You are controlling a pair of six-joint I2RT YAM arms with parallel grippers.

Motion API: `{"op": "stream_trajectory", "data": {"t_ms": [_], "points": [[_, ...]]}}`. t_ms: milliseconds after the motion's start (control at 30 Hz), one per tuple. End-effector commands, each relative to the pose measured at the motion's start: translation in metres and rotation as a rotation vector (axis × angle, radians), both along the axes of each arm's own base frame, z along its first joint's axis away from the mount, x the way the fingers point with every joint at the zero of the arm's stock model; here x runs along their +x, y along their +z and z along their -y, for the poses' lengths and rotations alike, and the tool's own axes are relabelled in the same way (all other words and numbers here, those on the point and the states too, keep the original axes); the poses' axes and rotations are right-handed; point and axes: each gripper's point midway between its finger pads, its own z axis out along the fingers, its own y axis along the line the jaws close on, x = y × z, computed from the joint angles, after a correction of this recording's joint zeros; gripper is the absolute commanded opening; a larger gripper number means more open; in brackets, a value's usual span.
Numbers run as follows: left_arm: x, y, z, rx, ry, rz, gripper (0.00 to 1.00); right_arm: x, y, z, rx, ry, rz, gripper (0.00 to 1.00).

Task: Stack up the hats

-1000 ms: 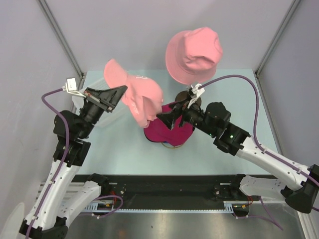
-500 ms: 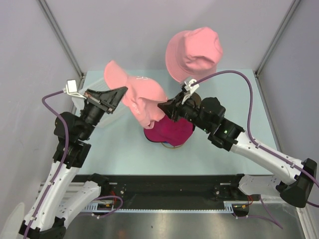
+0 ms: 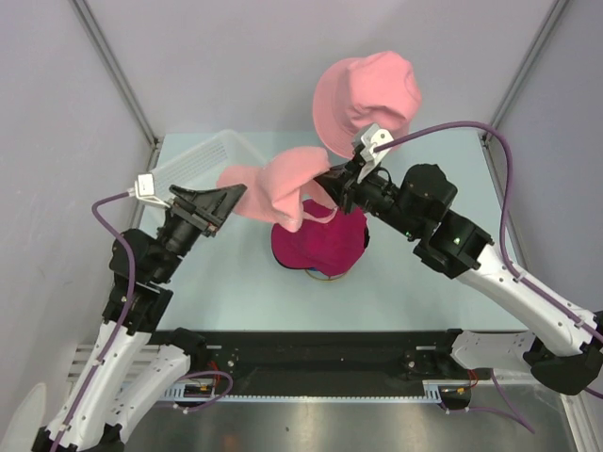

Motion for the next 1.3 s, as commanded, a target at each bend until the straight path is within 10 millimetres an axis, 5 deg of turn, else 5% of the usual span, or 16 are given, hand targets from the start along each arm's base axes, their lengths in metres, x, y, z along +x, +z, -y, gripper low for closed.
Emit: {"op": "stream_trajectory", "data": {"t_ms": [0, 300, 600, 933, 1100, 1267], "points": [[-0.003, -0.053, 0.008, 0.07, -0.05, -0.112, 0.97, 0.002, 0.003, 0.016, -0.127, -0.047, 0.09, 0.0], [0.002, -0.136, 0.034, 0.055, -0.189, -0.202, 0.95, 0.012, -0.042, 0.025, -0.282, -0.09, 0.083, 0.0], [0.009, -0.179, 0.044, 0.111, -0.228, -0.257, 0.91, 0.006, -0.077, 0.038, -0.327, -0.109, 0.003, 0.0], [0.009, -0.184, 0.047, 0.047, -0.249, -0.227, 0.76, -0.001, -0.109, 0.047, -0.378, -0.11, -0.065, 0.0], [0.015, -0.181, 0.051, 0.028, -0.262, -0.207, 0.72, -0.001, -0.108, 0.047, -0.379, -0.107, -0.062, 0.0], [0.019, -0.174, 0.054, 0.008, -0.267, -0.189, 0.41, 0.001, -0.105, 0.047, -0.375, -0.118, -0.057, 0.0]]}}
